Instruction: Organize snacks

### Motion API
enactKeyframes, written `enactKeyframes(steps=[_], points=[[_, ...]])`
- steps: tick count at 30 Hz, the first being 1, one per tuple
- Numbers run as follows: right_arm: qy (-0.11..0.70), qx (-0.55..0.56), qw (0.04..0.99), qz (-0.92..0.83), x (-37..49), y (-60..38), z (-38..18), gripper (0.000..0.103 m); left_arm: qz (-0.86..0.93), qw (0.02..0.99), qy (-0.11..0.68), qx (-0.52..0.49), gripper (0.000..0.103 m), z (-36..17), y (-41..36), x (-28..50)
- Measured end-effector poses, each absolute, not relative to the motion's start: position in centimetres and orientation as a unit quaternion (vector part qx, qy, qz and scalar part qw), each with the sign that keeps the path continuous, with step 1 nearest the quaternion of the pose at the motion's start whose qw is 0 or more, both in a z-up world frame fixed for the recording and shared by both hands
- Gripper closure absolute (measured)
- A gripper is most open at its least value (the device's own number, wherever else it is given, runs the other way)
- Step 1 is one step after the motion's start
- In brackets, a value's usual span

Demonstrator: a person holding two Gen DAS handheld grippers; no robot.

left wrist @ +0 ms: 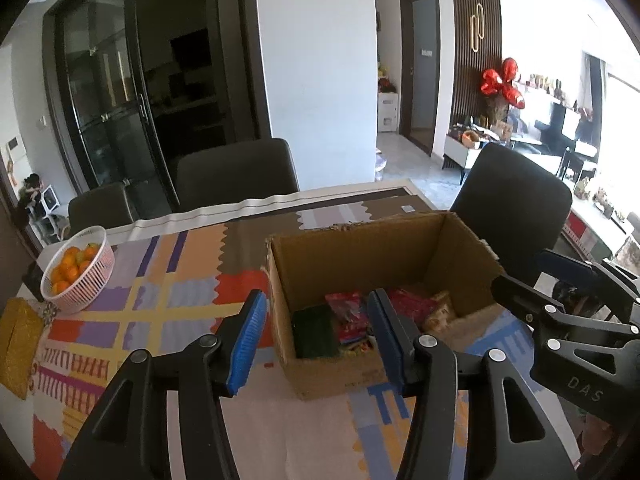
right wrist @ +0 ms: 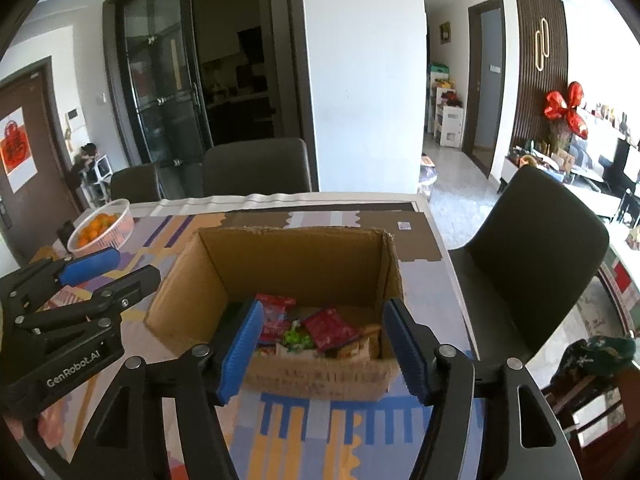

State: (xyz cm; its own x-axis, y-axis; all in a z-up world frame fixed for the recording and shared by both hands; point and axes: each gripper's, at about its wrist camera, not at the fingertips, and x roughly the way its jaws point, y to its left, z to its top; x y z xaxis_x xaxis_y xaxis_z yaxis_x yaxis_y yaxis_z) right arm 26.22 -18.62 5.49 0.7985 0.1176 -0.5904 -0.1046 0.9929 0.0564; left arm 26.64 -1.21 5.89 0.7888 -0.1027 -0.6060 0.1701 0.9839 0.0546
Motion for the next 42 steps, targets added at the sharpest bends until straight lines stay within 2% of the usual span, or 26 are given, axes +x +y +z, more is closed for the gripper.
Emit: enactKeyframes(steps=[12, 17, 22, 29, 42], points=[[0.267, -0.008, 0.962, 0.061, 19.2, -18.6, 6.3, 0.026, -0.061, 0.961, 0.266, 0.051, 0.037, 6.5, -0.9, 18.8], [0.255, -0.005, 0.965, 0.06, 16.4, -18.8, 6.2, 0.02, -0.054, 0.964, 0.255, 0.049, 0.023, 6.3, -0.8, 16.5], [0.249, 0.002, 0.967, 0.054, 14.1, -19.2, 6.0, 0.017, -0.042, 0.967, 0.246, 0.051, 0.014, 6.2, -0.8, 14.3], [0.247, 0.009, 0.968, 0.041, 11.0, -19.8, 4.9, 0.015, -0.034, 0.969, 0.24, 0.049, 0.007, 5.2, -0.5, 11.6], [0.233, -0.011, 0.971, 0.045, 7.3, -19.1, 4.6, 0.011, -0.024, 0.972, 0.231, 0.034, 0.001, 5.0, 0.1, 8.0]])
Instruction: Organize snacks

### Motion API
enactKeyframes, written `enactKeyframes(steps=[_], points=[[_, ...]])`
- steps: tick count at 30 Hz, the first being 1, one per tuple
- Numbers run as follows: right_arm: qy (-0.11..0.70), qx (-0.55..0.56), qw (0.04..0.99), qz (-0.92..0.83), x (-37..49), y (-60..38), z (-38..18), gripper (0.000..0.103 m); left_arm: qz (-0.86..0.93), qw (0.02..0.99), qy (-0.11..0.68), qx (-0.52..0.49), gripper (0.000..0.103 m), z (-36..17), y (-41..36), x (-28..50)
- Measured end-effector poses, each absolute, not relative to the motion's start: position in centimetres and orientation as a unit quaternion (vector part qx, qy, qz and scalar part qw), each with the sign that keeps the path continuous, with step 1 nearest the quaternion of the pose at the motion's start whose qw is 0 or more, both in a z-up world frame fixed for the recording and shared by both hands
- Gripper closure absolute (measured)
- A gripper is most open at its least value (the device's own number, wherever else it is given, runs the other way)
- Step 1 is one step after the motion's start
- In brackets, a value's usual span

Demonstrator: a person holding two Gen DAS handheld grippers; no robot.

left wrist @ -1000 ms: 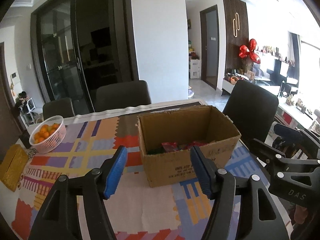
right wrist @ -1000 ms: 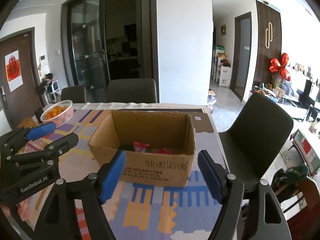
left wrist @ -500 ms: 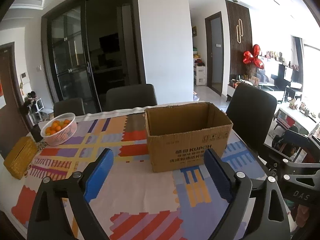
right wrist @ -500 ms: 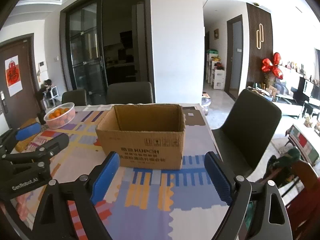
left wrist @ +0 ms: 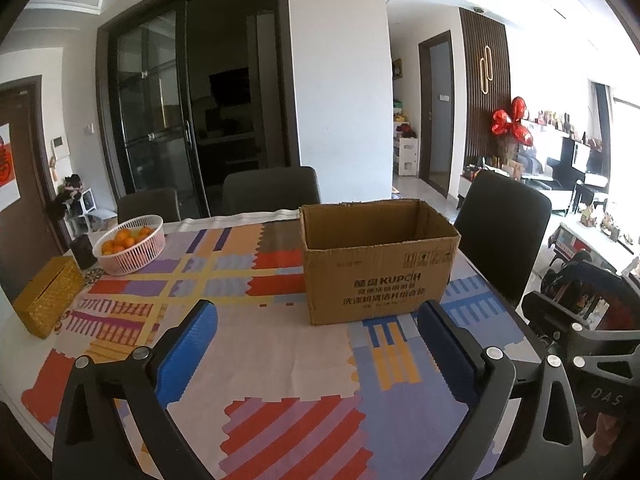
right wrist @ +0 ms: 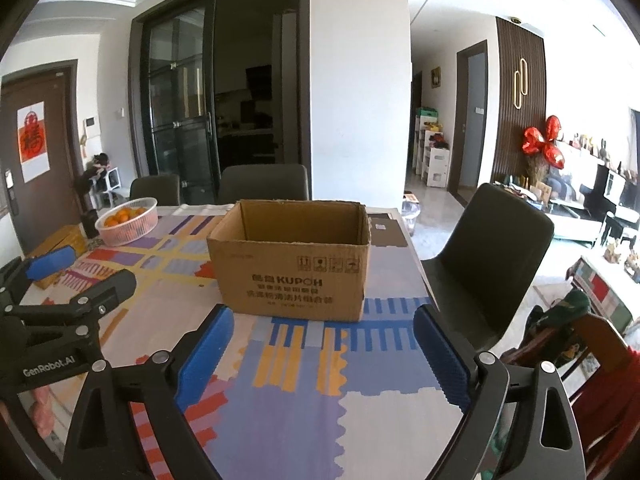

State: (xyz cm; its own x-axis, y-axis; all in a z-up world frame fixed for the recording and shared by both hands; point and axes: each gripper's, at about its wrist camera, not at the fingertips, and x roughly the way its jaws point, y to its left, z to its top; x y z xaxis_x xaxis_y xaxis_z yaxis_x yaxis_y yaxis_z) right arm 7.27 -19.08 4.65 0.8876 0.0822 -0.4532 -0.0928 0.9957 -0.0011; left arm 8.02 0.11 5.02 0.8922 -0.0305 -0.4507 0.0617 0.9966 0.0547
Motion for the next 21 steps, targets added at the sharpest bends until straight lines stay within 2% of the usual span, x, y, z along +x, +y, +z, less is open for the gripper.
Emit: enactKeyframes(steps=[21], points=[[0.226, -0.005, 0.973, 0.053, 5.8, -19.3, 5.3, 0.011, -0.019, 0.974, 0.224, 0.035, 0.0, 5.6, 0.1, 6.2]])
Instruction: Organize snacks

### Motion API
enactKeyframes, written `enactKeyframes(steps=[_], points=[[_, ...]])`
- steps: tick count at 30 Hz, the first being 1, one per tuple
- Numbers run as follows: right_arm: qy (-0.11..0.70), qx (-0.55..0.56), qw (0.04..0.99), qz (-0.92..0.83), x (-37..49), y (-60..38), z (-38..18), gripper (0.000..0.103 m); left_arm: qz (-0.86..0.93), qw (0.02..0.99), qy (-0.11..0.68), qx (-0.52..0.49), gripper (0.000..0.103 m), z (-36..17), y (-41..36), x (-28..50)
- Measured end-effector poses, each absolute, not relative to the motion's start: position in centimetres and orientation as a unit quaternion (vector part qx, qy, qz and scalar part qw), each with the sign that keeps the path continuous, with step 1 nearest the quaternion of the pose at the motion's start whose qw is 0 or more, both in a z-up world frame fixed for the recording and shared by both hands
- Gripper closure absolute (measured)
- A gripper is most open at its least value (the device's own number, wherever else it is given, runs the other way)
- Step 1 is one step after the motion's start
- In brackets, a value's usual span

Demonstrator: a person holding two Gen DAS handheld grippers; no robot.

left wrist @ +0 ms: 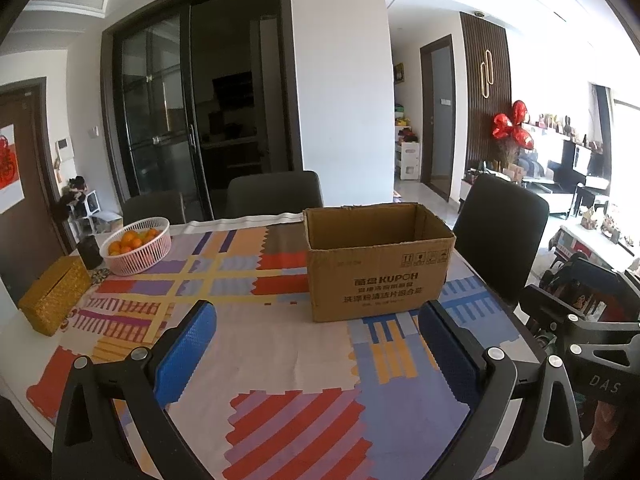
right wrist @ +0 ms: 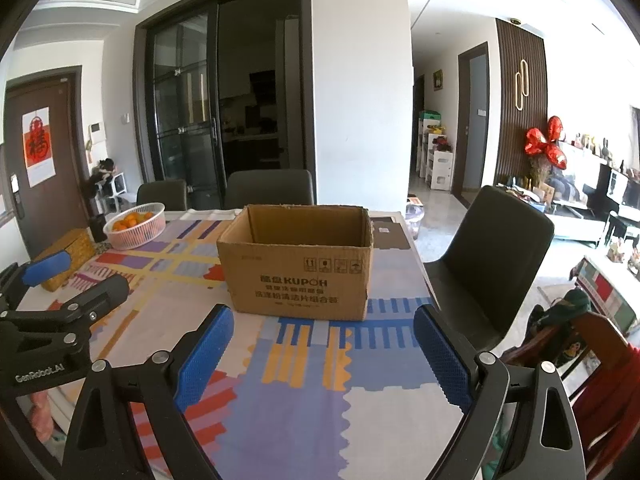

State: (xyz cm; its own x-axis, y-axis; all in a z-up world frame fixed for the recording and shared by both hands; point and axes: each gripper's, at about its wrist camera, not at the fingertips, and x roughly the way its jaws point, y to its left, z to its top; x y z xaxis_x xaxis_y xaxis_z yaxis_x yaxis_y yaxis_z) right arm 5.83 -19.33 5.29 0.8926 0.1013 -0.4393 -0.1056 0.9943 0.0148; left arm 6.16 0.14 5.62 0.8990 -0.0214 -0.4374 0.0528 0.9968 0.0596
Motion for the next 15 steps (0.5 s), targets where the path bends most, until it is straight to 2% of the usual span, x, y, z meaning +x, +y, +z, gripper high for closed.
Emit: enactKeyframes(steps=[15], points=[[0.227, -0.004, 0.973, 0.052, 5.91, -19.52, 5.32, 0.011, -0.019, 0.974, 0.223, 0.036, 0.0, 5.7, -0.11, 6.17]])
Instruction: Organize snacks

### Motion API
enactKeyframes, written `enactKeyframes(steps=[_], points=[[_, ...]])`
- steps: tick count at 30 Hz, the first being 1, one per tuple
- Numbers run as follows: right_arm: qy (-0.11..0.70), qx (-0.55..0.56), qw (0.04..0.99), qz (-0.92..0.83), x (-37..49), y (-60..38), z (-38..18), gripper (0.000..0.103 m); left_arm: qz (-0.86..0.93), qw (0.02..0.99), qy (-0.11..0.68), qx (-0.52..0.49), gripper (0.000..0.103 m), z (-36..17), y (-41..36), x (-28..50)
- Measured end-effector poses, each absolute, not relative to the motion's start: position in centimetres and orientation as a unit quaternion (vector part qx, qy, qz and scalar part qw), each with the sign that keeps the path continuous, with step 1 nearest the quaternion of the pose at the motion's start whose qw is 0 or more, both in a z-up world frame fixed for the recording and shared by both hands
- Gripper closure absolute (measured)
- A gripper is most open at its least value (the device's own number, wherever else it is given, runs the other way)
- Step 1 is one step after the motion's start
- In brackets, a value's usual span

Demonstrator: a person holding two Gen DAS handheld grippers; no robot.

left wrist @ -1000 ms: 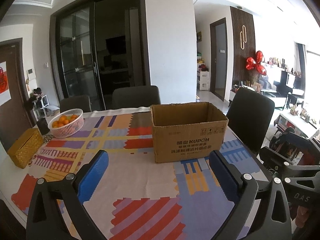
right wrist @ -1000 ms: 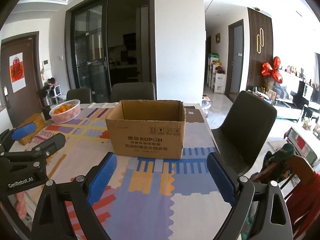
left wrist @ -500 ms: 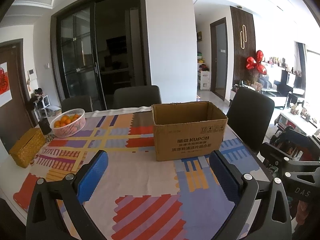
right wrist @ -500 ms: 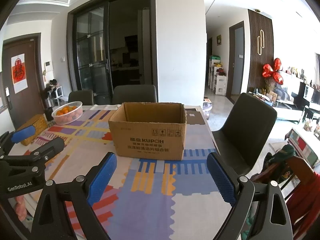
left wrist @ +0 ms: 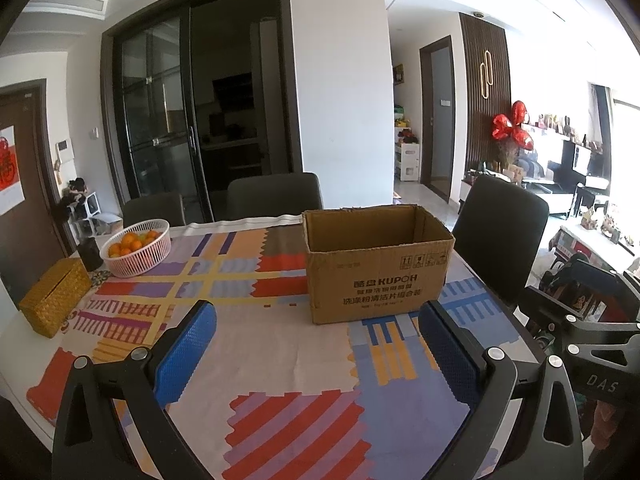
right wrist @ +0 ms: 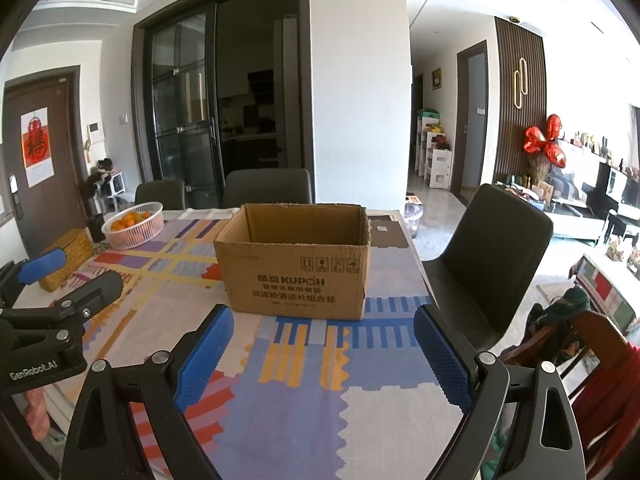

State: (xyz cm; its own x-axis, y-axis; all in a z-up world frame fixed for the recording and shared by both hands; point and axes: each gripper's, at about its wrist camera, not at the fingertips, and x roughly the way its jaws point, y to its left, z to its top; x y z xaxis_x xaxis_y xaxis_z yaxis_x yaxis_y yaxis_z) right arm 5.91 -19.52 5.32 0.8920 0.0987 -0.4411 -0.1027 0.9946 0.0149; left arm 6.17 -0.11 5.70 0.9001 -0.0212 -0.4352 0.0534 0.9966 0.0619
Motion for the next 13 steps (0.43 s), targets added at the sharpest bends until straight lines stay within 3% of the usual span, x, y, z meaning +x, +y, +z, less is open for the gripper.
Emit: enactKeyframes(steps=[13], points=[[0.233, -0.005, 0.971, 0.053, 5.95, -19.44, 5.02, 0.011, -0.021, 0.972, 0.231, 0.029, 0.0, 5.42, 0.15, 6.63]])
